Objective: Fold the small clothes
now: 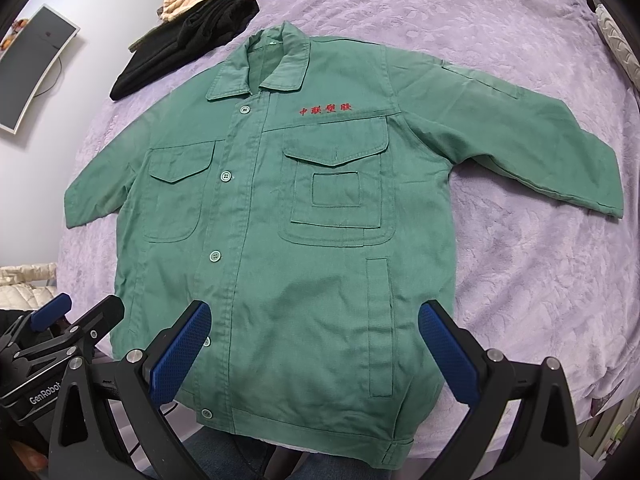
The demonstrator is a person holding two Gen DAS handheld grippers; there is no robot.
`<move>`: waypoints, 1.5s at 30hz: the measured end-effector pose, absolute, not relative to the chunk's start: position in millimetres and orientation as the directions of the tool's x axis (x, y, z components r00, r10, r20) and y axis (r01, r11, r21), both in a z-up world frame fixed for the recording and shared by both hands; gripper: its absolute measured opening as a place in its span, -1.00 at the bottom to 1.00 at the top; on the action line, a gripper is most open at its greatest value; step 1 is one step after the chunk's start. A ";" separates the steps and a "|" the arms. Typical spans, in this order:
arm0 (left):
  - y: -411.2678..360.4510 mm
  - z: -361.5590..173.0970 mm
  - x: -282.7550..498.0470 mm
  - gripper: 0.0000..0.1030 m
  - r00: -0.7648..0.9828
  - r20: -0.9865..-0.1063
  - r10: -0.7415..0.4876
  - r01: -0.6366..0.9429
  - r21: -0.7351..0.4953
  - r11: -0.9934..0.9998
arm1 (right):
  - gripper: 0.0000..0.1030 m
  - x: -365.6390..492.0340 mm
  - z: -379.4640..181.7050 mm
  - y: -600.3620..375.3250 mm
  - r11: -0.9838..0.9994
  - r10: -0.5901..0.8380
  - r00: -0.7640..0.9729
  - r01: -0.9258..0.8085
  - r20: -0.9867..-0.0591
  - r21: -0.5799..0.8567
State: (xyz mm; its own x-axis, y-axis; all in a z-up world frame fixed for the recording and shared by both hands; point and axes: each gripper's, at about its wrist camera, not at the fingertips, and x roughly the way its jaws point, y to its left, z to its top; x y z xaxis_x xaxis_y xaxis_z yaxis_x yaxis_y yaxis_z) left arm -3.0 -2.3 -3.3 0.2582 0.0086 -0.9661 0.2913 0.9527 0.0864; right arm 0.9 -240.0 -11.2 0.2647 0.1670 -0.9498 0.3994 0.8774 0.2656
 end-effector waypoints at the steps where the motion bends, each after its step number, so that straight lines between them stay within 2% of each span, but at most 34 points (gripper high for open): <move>1: -2.4 -4.2 -3.8 1.00 0.257 -0.966 0.010 0.292 0.087 0.952 | 1.00 1.7 -10.3 -242.0 0.876 0.169 0.262 0.402 -0.950 0.267; 10: -7.2 -1.2 -9.1 1.00 0.314 -0.946 0.085 0.316 0.188 0.930 | 1.00 0.4 -8.6 -241.3 0.883 0.150 0.254 0.401 -0.955 0.245; 18: -3.7 1.0 -11.6 1.00 0.328 -0.945 0.011 0.313 0.119 0.942 | 1.00 2.0 -12.0 -232.4 0.901 0.140 0.228 0.374 -0.964 0.219; 45: 10.1 -4.8 -26.2 1.00 0.278 -0.960 0.024 0.314 0.114 0.942 | 1.00 -6.4 -9.7 -232.2 0.890 0.123 0.246 0.402 -0.961 0.217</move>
State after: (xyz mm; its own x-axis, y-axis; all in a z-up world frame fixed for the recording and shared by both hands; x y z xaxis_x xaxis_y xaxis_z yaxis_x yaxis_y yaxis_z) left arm -26.2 10.1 -4.8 0.2775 0.0241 -0.9604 0.3141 0.9424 0.1145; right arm -6.4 -232.2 -9.7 0.2460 0.1231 -0.9614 0.4019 0.8897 0.2168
